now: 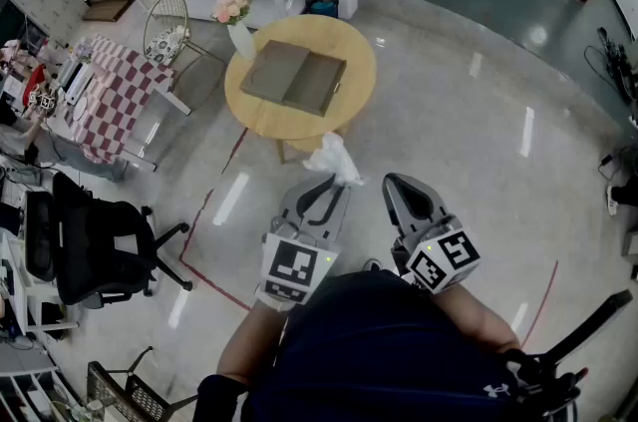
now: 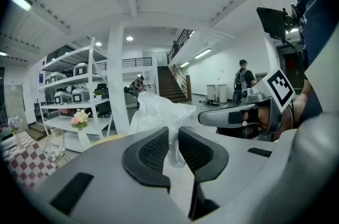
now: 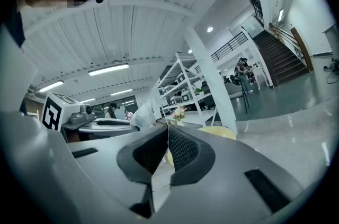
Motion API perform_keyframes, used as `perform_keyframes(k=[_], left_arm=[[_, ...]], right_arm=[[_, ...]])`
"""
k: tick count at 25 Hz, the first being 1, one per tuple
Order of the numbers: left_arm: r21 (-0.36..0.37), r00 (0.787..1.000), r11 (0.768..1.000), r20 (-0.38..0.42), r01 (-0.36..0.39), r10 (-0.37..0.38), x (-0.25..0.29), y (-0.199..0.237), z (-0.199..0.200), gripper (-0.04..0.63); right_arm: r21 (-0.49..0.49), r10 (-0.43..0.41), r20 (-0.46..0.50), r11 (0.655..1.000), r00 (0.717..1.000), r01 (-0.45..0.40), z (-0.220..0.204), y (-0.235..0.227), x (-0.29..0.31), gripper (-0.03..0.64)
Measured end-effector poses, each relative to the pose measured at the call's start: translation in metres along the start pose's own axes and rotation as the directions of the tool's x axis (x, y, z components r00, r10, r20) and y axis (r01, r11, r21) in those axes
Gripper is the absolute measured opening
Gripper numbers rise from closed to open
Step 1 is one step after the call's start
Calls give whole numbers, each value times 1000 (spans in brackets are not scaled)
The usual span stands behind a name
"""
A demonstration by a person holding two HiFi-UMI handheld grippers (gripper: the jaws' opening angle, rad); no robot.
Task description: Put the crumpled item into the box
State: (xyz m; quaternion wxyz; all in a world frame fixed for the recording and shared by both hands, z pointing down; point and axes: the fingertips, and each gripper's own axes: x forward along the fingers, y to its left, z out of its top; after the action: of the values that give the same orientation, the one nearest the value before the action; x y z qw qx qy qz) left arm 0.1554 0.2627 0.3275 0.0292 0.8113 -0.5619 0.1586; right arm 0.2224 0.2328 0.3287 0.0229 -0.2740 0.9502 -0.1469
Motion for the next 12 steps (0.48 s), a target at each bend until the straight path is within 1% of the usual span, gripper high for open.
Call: perform_keyframes(k=[4, 9, 12], left_arm=[[11, 1000, 1000, 5, 13, -13, -21, 20, -12, 67], [-34, 1000, 999, 20, 21, -20, -34, 46, -24, 67], [-52, 999, 998, 29, 41, -39, -39, 57, -29, 67]], right_arm=[[20, -12, -4, 1000, 1000, 12, -14, 25, 15, 14], [18, -23, -21, 1000, 999, 24, -24, 44, 34, 14], [27, -43, -11, 999, 999, 43, -23, 51, 41, 14]])
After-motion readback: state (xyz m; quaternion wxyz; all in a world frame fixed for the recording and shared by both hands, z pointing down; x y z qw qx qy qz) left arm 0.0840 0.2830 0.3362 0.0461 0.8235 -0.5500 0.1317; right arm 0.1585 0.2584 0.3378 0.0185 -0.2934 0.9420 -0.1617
